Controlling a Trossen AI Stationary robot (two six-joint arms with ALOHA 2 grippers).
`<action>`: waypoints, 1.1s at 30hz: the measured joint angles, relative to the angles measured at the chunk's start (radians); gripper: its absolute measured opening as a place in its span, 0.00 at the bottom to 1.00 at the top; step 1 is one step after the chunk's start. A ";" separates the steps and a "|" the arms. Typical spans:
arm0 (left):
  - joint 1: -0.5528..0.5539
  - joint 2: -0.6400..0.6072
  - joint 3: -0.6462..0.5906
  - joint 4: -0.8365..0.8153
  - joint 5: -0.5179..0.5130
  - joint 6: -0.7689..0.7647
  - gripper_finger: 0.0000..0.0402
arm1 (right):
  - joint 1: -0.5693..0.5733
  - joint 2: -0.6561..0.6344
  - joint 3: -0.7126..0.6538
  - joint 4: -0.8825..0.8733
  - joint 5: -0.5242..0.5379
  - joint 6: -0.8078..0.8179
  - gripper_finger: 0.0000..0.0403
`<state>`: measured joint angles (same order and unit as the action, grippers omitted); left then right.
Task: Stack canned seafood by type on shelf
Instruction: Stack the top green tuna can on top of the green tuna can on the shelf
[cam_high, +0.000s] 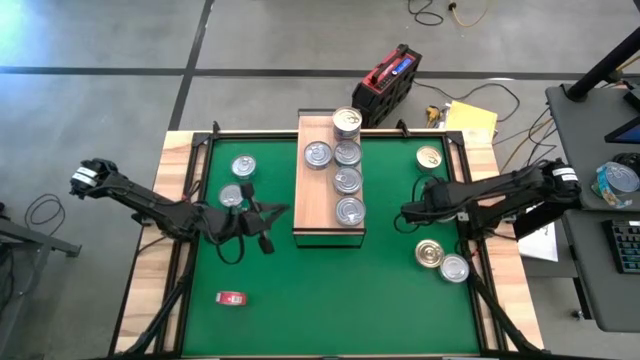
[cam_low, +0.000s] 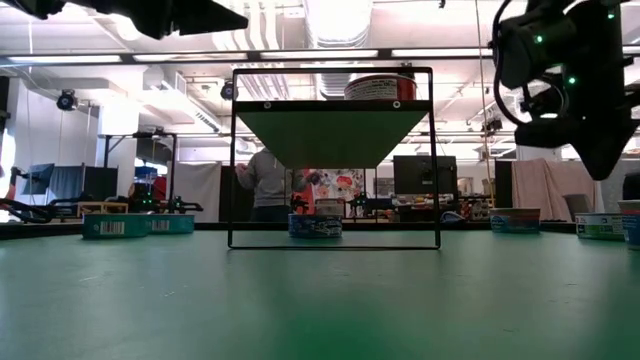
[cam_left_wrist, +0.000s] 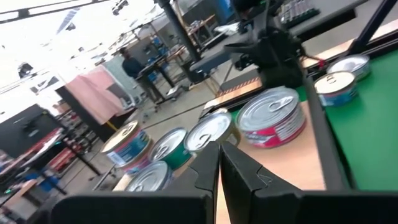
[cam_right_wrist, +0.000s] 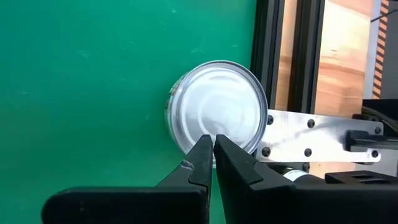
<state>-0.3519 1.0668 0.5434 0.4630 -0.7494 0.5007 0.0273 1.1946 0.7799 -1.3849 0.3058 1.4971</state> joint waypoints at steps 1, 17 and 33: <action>0.000 0.000 0.000 -0.004 -0.010 0.000 0.00 | 0.000 0.000 -0.010 0.007 0.000 0.006 0.03; 0.000 0.000 0.000 -0.017 -0.038 -0.005 0.00 | 0.005 0.000 -0.049 0.011 0.046 0.084 0.03; 0.000 -0.001 0.000 -0.014 -0.038 0.013 0.00 | -0.059 0.078 -0.033 0.073 0.095 0.189 0.03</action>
<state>-0.3517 1.0660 0.5434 0.4492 -0.7872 0.5135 -0.0313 1.2727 0.7471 -1.3116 0.4006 1.6862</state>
